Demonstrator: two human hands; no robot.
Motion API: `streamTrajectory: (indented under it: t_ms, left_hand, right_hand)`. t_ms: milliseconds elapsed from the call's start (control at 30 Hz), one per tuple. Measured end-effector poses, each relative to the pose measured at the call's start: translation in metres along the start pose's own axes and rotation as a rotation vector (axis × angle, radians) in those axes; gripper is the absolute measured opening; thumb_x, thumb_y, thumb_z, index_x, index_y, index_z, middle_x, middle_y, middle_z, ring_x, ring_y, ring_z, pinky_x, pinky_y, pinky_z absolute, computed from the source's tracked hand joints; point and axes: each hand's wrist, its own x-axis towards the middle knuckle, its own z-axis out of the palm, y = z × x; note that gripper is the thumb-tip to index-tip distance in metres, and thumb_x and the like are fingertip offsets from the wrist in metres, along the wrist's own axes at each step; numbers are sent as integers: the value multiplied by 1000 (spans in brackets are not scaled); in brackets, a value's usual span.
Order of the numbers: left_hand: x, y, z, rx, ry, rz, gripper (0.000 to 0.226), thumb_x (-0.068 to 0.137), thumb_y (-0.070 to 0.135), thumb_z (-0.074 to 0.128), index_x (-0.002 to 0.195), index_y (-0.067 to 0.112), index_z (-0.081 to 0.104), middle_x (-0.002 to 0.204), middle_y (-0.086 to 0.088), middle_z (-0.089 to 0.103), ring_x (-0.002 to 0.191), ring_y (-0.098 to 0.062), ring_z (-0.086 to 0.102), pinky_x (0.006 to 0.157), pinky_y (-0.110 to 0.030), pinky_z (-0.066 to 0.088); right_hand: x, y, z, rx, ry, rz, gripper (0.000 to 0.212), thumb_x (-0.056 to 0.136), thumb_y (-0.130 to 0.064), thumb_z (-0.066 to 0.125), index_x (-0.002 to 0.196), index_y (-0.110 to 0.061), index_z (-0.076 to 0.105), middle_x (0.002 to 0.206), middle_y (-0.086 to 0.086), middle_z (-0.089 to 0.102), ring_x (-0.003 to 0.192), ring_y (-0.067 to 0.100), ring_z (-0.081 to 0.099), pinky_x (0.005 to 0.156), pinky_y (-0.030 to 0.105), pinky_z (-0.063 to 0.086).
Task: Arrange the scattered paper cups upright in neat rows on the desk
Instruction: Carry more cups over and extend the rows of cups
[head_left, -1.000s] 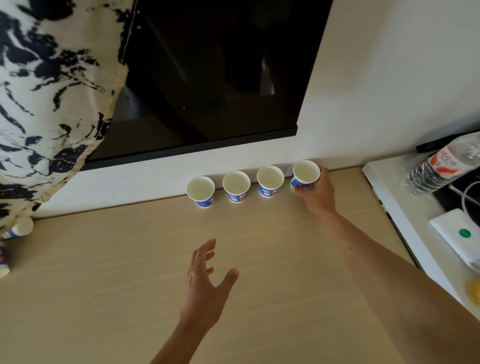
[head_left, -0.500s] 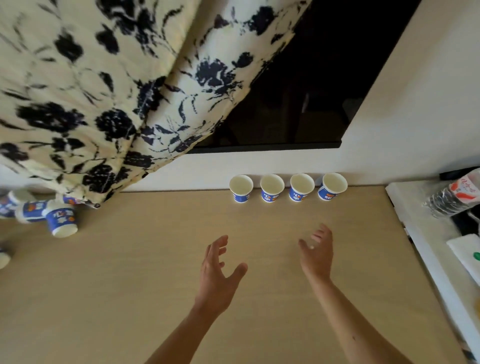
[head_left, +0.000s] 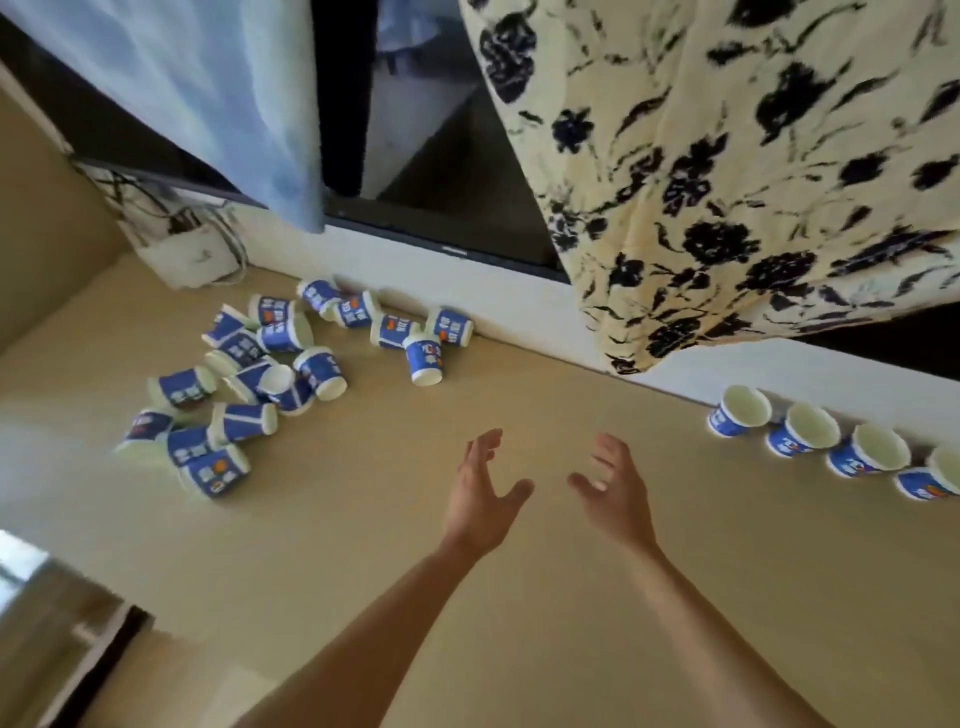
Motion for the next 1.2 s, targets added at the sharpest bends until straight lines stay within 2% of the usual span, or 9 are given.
streamTrajectory:
  t_ms: [367,533,600,733,833,933,1000,1100,1200]
  left_hand:
    - [24,-107,-180,127,285,-164,67,79,25,78,137,16,46,132,-1,52,124,-17,47,106,-29,38]
    - [28,-156,-250,285,468,-274,65,75,23,78,131,13,47,131,-7,46,123,-27,40,108,-43,38]
    - [29,-173,-272,356,510,-343,71,72,22,78,133,14,44,134,-7,42,124,-28,37,108,-42,38]
    - [24,-210,-297,468,461,-450,82,69,21,78,139,17,36,140,-6,36,127,-30,36,108,-40,35]
    - [22,-221,-300,570,364,-413,91,73,24,77,149,17,27,149,-7,31,136,-28,30,114,-41,33]
    - [21,-235,-301,628,324,-379,86,80,28,74,150,18,26,152,-7,31,140,-27,29,116,-41,31]
    - [21,-244,-301,651,321,-364,79,80,32,73,146,22,32,149,-5,36,137,-25,33,114,-39,32]
    - [19,-256,-301,635,303,-345,79,79,39,74,145,25,34,146,-4,35,130,-24,41,110,-37,37]
    - [13,-265,-300,580,287,-314,73,76,38,75,139,27,39,138,-3,37,115,-23,51,99,-35,45]
  right_hand:
    - [-3,-66,153,-176,-187,-64,61,84,-2,75,138,-7,48,133,12,58,119,24,58,105,45,47]
    - [-8,-87,213,-271,-288,-145,59,83,-4,75,136,-9,51,132,10,59,116,24,58,103,46,47]
    - [-10,-94,238,-310,-343,-179,59,83,-5,76,136,-9,51,132,9,59,116,24,59,103,47,47]
    - [-13,-111,294,-411,-488,-285,60,83,-7,76,137,-9,50,132,9,58,115,23,59,102,41,48]
    - [-15,-130,327,-496,-565,-386,62,85,-14,75,140,-14,47,136,5,53,118,20,58,100,34,48]
    - [-18,-146,368,-660,-593,-515,65,88,-21,71,145,-20,40,143,1,45,117,20,58,92,39,54]
    - [-18,-155,394,-734,-599,-595,71,88,-20,70,150,-19,35,149,1,39,124,21,53,91,40,55]
    - [-13,-165,427,-852,-626,-686,79,89,-18,70,155,-18,27,155,3,35,138,22,42,100,39,52]
    - [-4,-168,454,-965,-649,-770,85,87,-11,71,157,-18,22,158,5,33,138,25,45,94,36,52]
